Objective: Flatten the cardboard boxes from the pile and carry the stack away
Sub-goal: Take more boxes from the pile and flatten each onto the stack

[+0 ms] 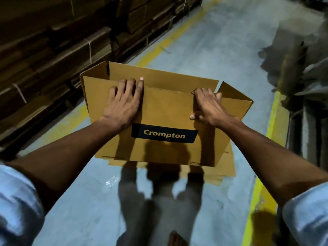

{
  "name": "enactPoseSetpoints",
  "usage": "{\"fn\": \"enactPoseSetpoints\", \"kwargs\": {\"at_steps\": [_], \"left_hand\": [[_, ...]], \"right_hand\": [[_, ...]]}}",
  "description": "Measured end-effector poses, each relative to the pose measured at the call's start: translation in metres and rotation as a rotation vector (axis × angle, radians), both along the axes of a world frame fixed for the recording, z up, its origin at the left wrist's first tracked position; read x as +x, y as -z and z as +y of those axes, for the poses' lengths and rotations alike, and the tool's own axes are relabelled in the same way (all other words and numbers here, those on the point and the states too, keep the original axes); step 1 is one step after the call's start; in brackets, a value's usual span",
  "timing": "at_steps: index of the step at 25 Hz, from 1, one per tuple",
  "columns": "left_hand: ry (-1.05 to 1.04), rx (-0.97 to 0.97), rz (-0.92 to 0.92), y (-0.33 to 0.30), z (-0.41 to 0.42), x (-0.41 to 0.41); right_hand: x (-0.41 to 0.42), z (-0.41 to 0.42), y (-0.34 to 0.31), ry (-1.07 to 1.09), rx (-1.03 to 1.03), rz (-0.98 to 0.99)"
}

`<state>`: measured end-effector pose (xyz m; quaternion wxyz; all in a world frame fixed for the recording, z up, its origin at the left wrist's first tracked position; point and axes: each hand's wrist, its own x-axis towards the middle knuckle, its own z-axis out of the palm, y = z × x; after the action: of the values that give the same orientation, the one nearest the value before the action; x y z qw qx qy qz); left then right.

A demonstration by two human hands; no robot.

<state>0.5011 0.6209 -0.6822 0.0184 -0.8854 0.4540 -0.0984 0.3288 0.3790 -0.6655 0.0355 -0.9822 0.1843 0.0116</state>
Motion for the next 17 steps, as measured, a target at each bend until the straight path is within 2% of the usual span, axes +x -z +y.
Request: {"fn": "enactPoseSetpoints", "kwargs": {"at_steps": [7,12,15,17], "left_hand": [[0.013,-0.004,-0.031,0.11,0.007,-0.004],[-0.004,-0.096,0.044,0.191,0.031,-0.008],[-0.117,-0.202,0.081,0.23,0.045,-0.018],[-0.311,-0.31,0.142,0.253,0.051,-0.025]], "right_hand": [[0.003,-0.007,0.096,-0.019,0.054,0.035],[0.014,-0.01,0.142,-0.038,0.052,0.001],[0.014,-0.016,0.156,-0.039,0.006,-0.076],[0.009,-0.019,0.166,-0.014,-0.033,-0.181]]}}
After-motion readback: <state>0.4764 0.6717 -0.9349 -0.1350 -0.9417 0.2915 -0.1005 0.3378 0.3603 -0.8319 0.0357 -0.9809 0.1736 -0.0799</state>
